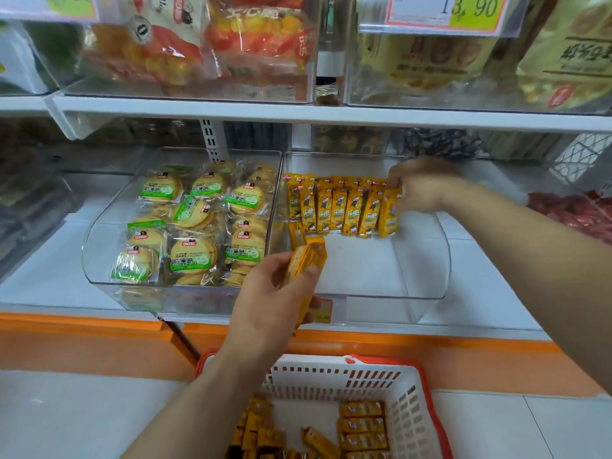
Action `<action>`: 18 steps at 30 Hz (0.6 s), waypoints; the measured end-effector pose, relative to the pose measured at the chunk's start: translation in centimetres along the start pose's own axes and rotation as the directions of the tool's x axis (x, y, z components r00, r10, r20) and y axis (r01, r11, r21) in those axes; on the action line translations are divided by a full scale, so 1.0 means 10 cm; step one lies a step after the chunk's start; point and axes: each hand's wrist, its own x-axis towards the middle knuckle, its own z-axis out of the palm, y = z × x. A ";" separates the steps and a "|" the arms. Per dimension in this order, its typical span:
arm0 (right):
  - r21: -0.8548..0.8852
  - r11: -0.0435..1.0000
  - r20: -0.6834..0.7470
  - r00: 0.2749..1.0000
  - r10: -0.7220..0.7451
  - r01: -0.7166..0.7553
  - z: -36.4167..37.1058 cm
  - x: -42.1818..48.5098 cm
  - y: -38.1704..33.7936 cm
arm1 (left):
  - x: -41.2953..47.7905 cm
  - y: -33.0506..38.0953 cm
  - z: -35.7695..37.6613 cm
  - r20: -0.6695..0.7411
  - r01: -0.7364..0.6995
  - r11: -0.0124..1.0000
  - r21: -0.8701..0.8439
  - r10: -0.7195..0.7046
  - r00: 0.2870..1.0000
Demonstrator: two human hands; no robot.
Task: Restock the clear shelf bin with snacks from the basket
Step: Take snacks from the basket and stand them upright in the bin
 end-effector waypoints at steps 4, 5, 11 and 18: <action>-0.140 0.990 0.065 0.998 -0.003 0.013 0.01 0.16 0.01 | 0.05 -0.07 0.03 -0.007 -0.008 1.000 -0.021 0.007 1.000; -0.160 0.987 0.071 0.997 -0.011 0.023 0.01 0.19 -0.01 | 0.07 -0.08 0.03 -0.010 -0.011 1.000 -0.017 0.011 1.000; -0.100 0.995 0.041 0.999 -0.007 0.011 0.03 0.27 -0.15 | 0.11 -0.12 0.07 0.000 -0.007 1.000 -0.026 0.007 1.000; -0.119 0.990 -0.003 0.997 0.072 -0.072 0.05 0.23 -0.21 | 0.08 -0.15 0.07 0.006 0.014 1.000 -0.027 -0.014 1.000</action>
